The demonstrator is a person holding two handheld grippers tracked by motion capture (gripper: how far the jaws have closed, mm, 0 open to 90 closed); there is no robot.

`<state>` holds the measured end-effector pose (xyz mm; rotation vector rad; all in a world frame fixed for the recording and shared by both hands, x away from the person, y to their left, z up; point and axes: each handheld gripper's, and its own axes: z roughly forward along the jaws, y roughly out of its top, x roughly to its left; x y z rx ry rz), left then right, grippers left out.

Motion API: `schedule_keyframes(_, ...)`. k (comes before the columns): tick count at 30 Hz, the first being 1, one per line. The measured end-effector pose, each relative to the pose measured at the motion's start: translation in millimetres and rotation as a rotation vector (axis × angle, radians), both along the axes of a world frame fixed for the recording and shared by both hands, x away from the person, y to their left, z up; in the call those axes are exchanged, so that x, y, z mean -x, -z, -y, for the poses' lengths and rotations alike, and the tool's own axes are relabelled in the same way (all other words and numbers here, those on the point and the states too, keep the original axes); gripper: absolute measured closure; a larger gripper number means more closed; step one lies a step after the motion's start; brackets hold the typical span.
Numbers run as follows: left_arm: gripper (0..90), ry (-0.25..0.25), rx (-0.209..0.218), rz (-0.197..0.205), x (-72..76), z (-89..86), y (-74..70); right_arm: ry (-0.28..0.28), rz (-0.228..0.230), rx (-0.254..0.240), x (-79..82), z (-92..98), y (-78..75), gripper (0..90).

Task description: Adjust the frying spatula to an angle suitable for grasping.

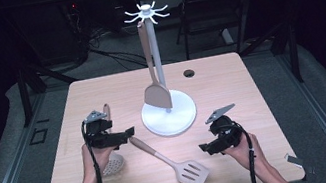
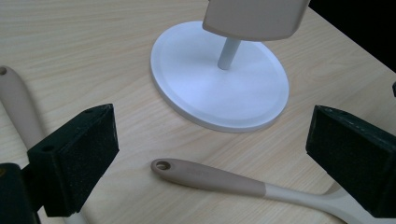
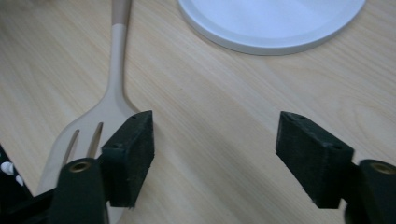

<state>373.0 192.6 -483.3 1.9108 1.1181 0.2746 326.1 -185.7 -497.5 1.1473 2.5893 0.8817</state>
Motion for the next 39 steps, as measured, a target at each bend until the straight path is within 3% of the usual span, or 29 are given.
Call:
schedule_keyframes(2, 2.3, -0.007, 0.001, -0.008, 0.3, -0.1, 1.6, -0.002, -0.004, -0.001, 1.4, -1.7, -0.2, 33.3)
schedule_keyframes(8, 3.1, -0.023, -0.001, -0.028, -0.1, 0.8, 5.1, -0.081, -0.038, -0.007, 14.9, -15.8, -1.5, 73.0)
schedule_keyframes(10, 3.2, -0.026, -0.004, -0.035, -0.3, -0.3, 6.9, -0.108, -0.043, 0.003, 19.3, -21.9, -1.0, 78.5)
schedule_keyframes(16, 3.5, -0.033, 0.002, -0.051, 0.1, -0.1, 8.8, -0.189, -0.084, 0.040, 30.8, -39.0, 1.1, 86.1)
schedule_keyframes(19, 3.9, -0.033, -0.004, -0.055, 1.3, 2.1, 9.2, -0.201, -0.094, 0.035, 35.3, -44.0, 3.6, 86.4)
schedule_keyframes(20, 4.9, -0.034, -0.005, -0.052, 1.7, 3.0, 9.8, -0.234, -0.111, 0.060, 37.9, -47.6, 5.4, 86.5)
schedule_keyframes(22, 5.8, -0.050, -0.002, -0.045, 3.2, 3.9, 10.3, -0.234, -0.107, 0.061, 40.0, -49.9, 7.4, 86.6)
schedule_keyframes(26, 7.6, -0.065, -0.003, -0.050, 4.7, 6.8, 12.2, -0.257, -0.143, 0.088, 41.4, -55.3, 14.8, 88.0)
schedule_keyframes(29, 8.0, -0.062, -0.013, -0.060, 5.5, 8.1, 13.9, -0.279, -0.176, 0.133, 41.4, -58.1, 21.7, 88.6)
schedule_keyframes(33, 8.7, -0.065, -0.025, -0.059, 7.7, 11.8, 15.3, -0.272, -0.194, 0.128, 40.9, -59.9, 28.0, 88.6)
schedule_keyframes(39, 10.1, -0.051, -0.038, -0.064, 9.9, 18.9, 17.2, -0.274, -0.242, 0.217, 36.9, -64.3, 45.6, 88.3)
